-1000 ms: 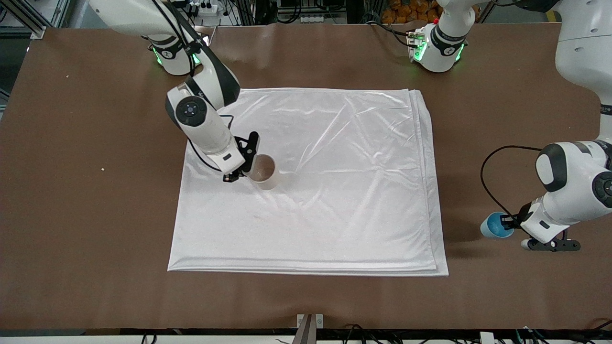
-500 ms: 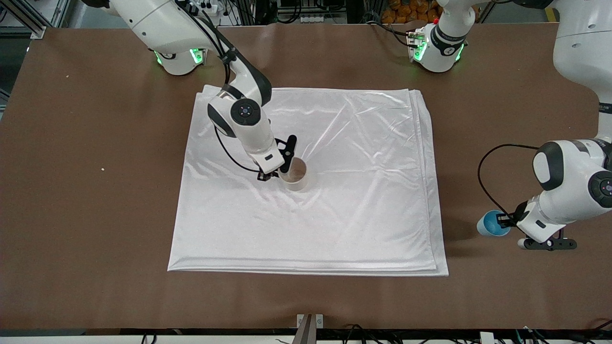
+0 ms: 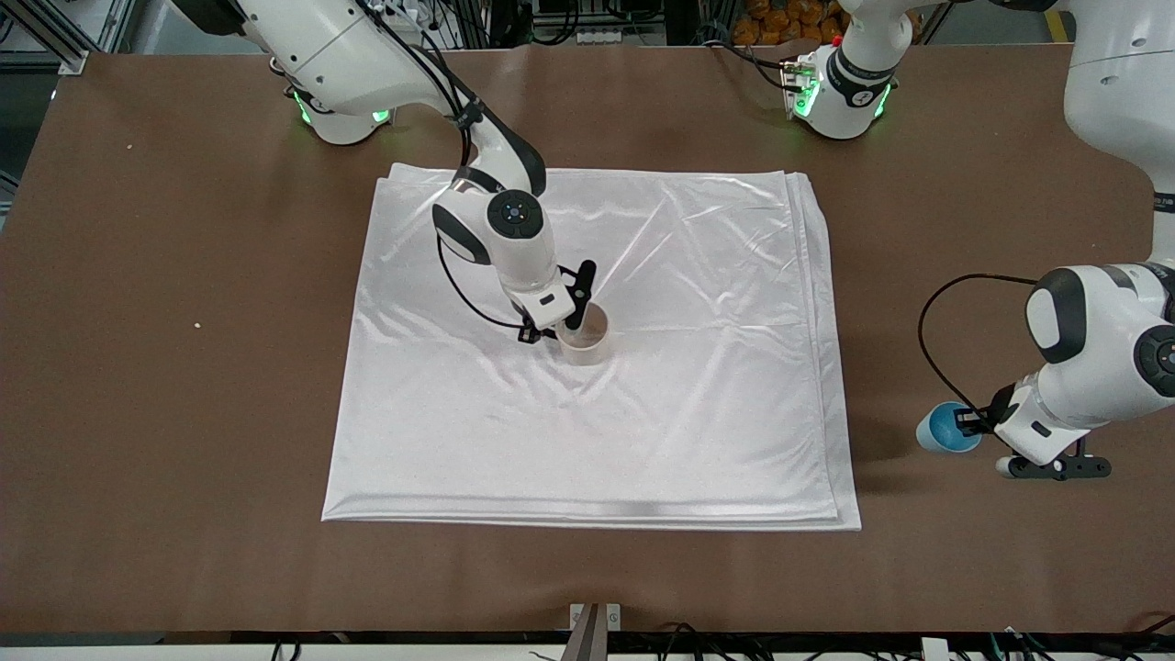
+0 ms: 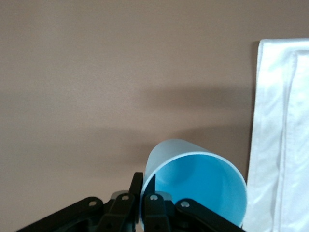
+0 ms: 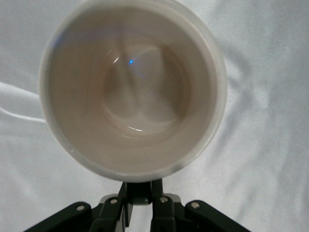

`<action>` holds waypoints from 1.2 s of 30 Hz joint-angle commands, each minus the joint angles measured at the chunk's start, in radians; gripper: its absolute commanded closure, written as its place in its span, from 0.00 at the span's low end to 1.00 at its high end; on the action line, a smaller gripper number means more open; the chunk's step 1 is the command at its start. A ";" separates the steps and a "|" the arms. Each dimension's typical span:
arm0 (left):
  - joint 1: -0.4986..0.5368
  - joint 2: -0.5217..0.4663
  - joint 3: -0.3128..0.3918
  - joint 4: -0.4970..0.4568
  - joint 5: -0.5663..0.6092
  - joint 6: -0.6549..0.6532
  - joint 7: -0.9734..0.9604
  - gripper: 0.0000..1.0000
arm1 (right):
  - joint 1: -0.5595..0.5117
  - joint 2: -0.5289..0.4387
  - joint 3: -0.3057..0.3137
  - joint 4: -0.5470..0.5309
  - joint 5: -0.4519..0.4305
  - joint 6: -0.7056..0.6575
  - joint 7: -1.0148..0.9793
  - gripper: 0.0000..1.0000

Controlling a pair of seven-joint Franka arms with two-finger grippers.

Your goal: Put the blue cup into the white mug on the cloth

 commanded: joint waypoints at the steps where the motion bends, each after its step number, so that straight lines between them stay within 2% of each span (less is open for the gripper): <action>1: -0.002 -0.024 -0.020 -0.008 0.004 -0.023 -0.059 1.00 | 0.039 0.018 -0.029 0.032 -0.029 -0.015 0.042 0.85; 3: -0.002 -0.026 -0.027 -0.008 0.004 -0.032 -0.077 1.00 | 0.039 0.018 -0.030 0.032 -0.029 -0.016 0.042 0.80; 7: -0.002 -0.032 -0.034 -0.007 0.004 -0.038 -0.099 1.00 | 0.030 0.015 -0.030 0.045 -0.027 -0.016 0.042 0.59; 9: -0.002 -0.044 -0.040 -0.007 0.004 -0.040 -0.107 1.00 | 0.027 0.011 -0.030 0.054 -0.027 -0.018 0.039 0.44; 16: -0.008 -0.064 -0.067 -0.007 0.004 -0.080 -0.160 1.00 | 0.013 -0.031 -0.029 0.088 -0.014 -0.116 0.046 0.19; 20: -0.008 -0.069 -0.093 -0.007 0.006 -0.101 -0.217 1.00 | -0.025 -0.098 -0.026 0.085 0.002 -0.173 0.057 0.16; 26: -0.010 -0.087 -0.133 -0.007 0.009 -0.133 -0.286 1.00 | -0.065 -0.221 -0.023 0.083 0.054 -0.274 0.058 0.04; 36: -0.046 -0.089 -0.193 -0.007 0.020 -0.156 -0.446 1.00 | -0.157 -0.436 -0.026 0.082 0.097 -0.463 0.058 0.03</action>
